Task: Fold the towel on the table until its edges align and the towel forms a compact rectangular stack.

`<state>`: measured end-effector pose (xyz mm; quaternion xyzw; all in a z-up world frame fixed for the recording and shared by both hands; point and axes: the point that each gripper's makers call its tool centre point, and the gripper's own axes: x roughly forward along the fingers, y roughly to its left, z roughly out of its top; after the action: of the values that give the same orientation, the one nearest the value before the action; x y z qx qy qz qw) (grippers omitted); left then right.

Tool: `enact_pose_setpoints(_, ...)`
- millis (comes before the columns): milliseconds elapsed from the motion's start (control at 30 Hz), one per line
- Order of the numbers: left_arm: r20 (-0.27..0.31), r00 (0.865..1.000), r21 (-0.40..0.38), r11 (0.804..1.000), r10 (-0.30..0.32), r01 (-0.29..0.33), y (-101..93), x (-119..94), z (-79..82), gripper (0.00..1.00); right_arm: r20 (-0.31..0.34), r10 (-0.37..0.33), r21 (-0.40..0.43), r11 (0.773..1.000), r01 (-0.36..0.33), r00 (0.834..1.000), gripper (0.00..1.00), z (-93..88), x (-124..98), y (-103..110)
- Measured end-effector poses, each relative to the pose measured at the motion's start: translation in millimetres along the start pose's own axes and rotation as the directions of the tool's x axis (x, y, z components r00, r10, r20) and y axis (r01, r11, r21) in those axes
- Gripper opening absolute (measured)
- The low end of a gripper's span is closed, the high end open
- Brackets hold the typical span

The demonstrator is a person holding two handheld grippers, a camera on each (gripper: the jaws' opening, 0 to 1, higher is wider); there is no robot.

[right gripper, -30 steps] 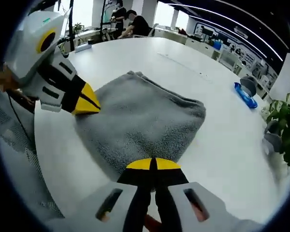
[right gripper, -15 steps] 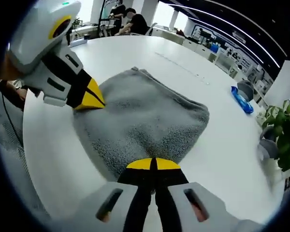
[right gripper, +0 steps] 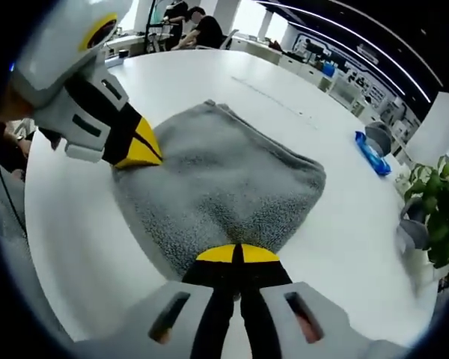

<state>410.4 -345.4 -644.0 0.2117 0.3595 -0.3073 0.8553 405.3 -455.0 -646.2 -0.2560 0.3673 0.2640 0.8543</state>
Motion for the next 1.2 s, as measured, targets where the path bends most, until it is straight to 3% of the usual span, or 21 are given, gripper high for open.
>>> enact_pose_setpoints(100,0.070,0.997,-0.096,0.995,-0.012,0.019,0.9,-5,1.3,0.01,0.007,0.077,0.050,0.996,-0.077,0.997,0.00,1.5,-3,-1)
enact_pose_setpoints(200,0.064,0.998,-0.142,0.990,0.015,-0.005,4.9,-13,3.8,0.01,0.001,0.111,0.113,0.987,-0.111,0.994,0.00,4.7,-10,-4)
enact_pose_setpoints(300,0.095,0.995,-0.131,0.991,0.035,-0.022,3.2,-23,13.8,0.01,0.111,0.102,0.191,0.974,-0.122,0.989,0.00,24.8,-25,-7)
enact_pose_setpoints(367,0.182,0.982,-0.114,0.993,0.049,-0.028,2.0,-34,27.5,0.01,0.181,0.080,0.186,0.976,-0.114,0.980,0.00,35.0,-38,-8)
enact_pose_setpoints(533,0.256,0.961,-0.181,0.982,0.105,-0.059,6.0,-64,34.8,0.02,0.246,0.031,0.204,0.975,-0.083,0.969,0.00,37.5,-66,-8)
enact_pose_setpoints(700,0.354,0.928,-0.294,0.956,0.119,-0.010,2.9,-100,44.3,0.10,0.334,-0.022,0.244,0.968,-0.064,0.942,0.00,38.8,-96,-6)
enact_pose_setpoints(833,0.404,0.904,-0.337,0.941,0.140,0.005,-2.2,-122,39.1,0.25,0.395,-0.073,0.288,0.957,-0.048,0.916,0.01,35.4,-118,-10)
enact_pose_setpoints(867,0.416,0.898,-0.350,0.937,0.147,0.009,-4.5,-126,35.7,0.29,0.412,-0.090,0.323,0.945,-0.053,0.907,0.04,31.6,-126,-12)
enact_pose_setpoints(1000,0.432,0.885,-0.298,0.954,0.177,-0.045,-8.9,-129,25.7,0.50,0.427,-0.105,0.381,0.921,-0.073,0.898,0.20,19.6,-132,-15)
enact_pose_setpoints(1100,0.434,0.879,-0.303,0.951,0.197,-0.064,-5.9,-129,25.9,0.71,0.422,-0.123,0.390,0.919,-0.057,0.898,0.30,11.3,-133,-20)
enact_pose_setpoints(1133,0.444,0.870,-0.315,0.946,0.212,-0.070,-2.8,-130,27.4,0.78,0.424,-0.130,0.393,0.918,-0.053,0.896,0.33,9.8,-134,-21)
enact_pose_setpoints(1167,0.455,0.864,-0.315,0.946,0.217,-0.073,-0.6,-130,27.2,0.83,0.423,-0.142,0.401,0.915,-0.044,0.895,0.38,6.8,-134,-23)
enact_pose_setpoints(1200,0.452,0.865,-0.314,0.947,0.218,-0.074,0.1,-129,26.1,0.85,0.425,-0.152,0.410,0.911,-0.040,0.892,0.41,4.9,-133,-26)
